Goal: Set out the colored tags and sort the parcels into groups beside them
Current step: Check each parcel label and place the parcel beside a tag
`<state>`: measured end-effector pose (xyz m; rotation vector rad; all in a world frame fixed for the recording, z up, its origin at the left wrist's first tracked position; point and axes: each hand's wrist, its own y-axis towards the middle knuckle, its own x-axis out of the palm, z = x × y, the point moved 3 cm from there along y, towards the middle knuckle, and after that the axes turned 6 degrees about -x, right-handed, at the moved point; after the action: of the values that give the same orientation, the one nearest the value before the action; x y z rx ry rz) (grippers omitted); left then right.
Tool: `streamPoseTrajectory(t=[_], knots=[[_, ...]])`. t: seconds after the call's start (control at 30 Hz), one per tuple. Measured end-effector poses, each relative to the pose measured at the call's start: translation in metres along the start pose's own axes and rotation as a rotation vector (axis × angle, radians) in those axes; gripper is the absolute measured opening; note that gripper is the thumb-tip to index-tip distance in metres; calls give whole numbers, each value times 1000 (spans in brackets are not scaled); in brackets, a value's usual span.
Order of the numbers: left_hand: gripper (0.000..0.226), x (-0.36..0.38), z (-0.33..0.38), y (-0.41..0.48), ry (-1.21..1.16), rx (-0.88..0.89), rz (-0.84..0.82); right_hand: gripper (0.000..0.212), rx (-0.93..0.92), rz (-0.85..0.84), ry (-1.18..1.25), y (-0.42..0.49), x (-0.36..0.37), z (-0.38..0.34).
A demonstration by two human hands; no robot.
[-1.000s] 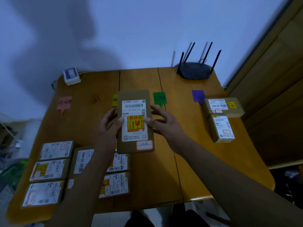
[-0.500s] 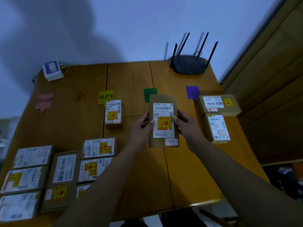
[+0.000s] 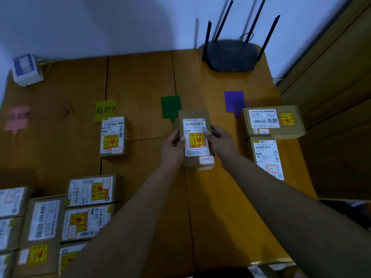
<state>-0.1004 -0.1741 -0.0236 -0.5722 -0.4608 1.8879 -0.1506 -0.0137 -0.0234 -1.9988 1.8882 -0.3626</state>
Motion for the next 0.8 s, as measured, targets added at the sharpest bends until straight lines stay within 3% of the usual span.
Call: streamPoseTrajectory(t=[0.13, 0.23, 0.37, 0.43, 0.5, 0.6, 0.7, 0.8], knots=[[50, -3, -1, 2, -1, -22, -15, 42, 15, -3, -7, -1, 6, 1], [61, -22, 2, -5, 21, 5, -33, 51, -1, 127, -170, -8, 7, -5], [49, -100, 8, -22, 98, 174, -33, 39, -369, 389, -414, -49, 23, -24], [41, -148, 5, -31, 102, 188, -51, 27, -533, 371, -427, -80, 54, -23], [33, -196, -4, -42, 76, 198, -43, 21, -580, 251, -397, -109, 97, -14], [29, -254, -19, -53, 143, 202, -29, 24, -525, 63, -375, -145, 162, 11], [33, -297, -36, -53, 353, 192, -45, 37, -278, -48, -439, -170, 212, 47], [91, -329, -55, -47, 770, 127, -191, 67, -45, -141, -459, -191, 238, 79]])
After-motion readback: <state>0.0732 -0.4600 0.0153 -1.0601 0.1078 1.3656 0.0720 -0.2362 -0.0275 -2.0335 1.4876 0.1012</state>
